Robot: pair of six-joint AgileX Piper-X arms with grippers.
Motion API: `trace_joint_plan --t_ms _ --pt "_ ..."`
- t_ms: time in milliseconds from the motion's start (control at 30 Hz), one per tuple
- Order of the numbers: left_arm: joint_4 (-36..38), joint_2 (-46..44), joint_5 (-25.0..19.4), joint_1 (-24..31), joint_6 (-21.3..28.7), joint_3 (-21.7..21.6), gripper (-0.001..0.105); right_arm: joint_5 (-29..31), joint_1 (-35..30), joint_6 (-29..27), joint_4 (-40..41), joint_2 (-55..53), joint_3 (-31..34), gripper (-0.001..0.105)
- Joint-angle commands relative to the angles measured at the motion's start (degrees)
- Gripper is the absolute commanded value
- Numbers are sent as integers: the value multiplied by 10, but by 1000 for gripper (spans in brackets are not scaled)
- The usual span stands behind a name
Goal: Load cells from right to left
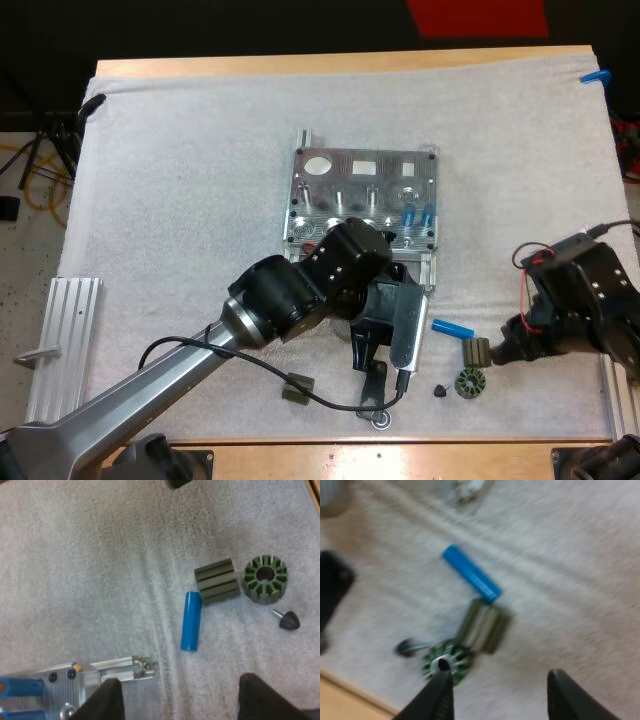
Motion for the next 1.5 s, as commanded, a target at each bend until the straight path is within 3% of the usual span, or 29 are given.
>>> trace_joint_plan --t_ms 0,167,467,600,800,1000,1467 --pt "-5 -6 5 0 11 -1 54 -22 -2 16 15 -12 -4 43" --pt "-26 -6 3 0 48 12 68 -49 -2 61 28 -44 -8 43" --pt "-53 37 3 0 51 19 67 -80 -2 132 41 -87 -63 43" --pt "-78 71 3 -2 51 19 67 -121 -2 162 44 -88 -90 43" --pt "-96 114 8 -3 73 19 67 -120 -2 166 44 -88 -124 43" --pt "-129 153 65 -5 73 19 67 -120 -2 174 43 -88 -147 43" --pt "-192 249 50 -5 86 19 67 -164 -2 189 43 -88 -147 43"
